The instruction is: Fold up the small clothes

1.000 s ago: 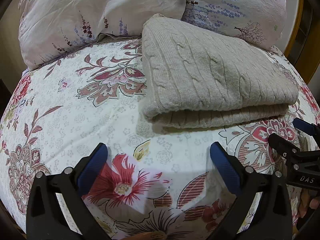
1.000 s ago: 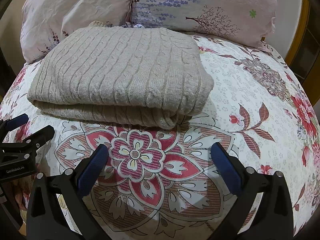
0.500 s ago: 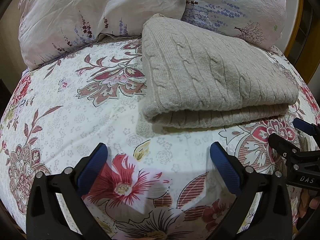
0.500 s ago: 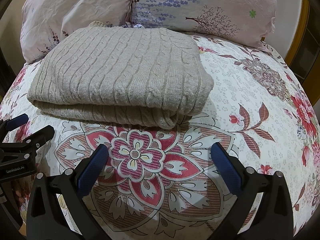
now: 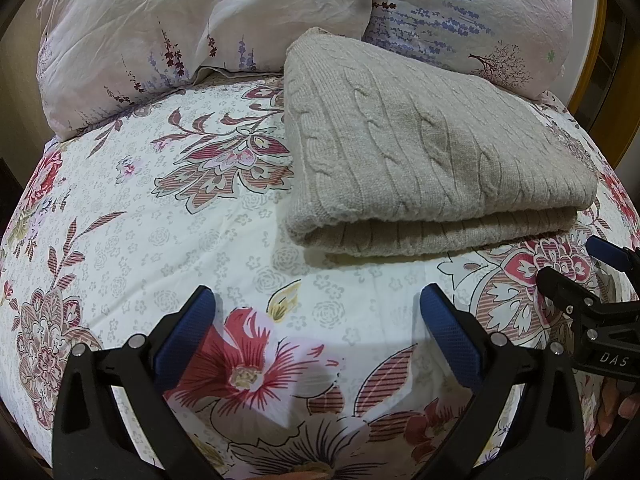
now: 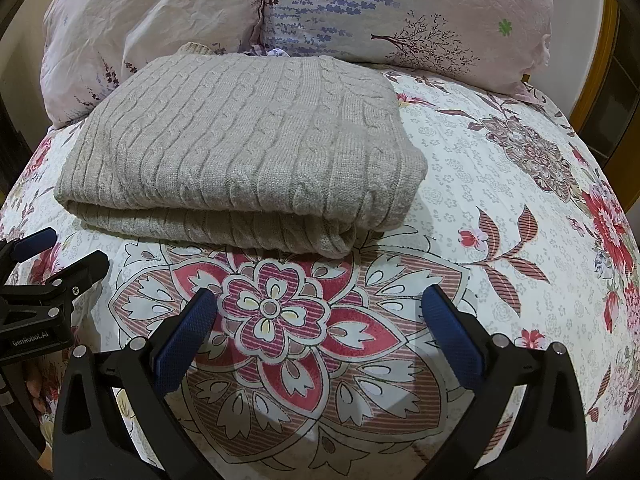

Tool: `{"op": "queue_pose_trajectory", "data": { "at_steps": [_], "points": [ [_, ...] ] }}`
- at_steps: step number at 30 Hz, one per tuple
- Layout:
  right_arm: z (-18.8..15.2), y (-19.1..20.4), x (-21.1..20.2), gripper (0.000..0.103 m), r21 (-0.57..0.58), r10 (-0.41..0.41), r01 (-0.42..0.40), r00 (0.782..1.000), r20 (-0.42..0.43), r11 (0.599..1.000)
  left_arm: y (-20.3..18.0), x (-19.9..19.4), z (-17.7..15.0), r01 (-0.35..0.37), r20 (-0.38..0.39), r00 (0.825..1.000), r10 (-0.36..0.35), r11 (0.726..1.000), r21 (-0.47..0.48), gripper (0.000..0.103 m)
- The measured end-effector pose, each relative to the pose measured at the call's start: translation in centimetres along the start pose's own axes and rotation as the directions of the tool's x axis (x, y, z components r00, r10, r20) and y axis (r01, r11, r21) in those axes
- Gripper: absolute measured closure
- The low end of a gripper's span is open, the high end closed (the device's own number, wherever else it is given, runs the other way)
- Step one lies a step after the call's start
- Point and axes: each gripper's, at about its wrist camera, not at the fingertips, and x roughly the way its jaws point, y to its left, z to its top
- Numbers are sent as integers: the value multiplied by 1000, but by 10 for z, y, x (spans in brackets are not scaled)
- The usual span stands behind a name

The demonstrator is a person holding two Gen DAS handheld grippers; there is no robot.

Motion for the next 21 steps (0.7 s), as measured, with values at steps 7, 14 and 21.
{"op": "queue_pose_trajectory", "data": {
  "at_steps": [7, 14, 21],
  "points": [
    [-1, 0, -1, 1, 1, 0, 0, 1000, 0, 1000, 0, 0, 0, 0, 0, 1000, 0, 1000, 0, 2],
    [0, 0, 0, 1, 1, -1, 1, 1000, 0, 1000, 0, 0, 0, 0, 0, 1000, 0, 1000, 0, 2],
    [0, 0, 0, 1, 2, -1, 1, 1000, 1, 1000, 0, 0, 0, 0, 0, 1000, 0, 1000, 0, 2]
  ]
}}
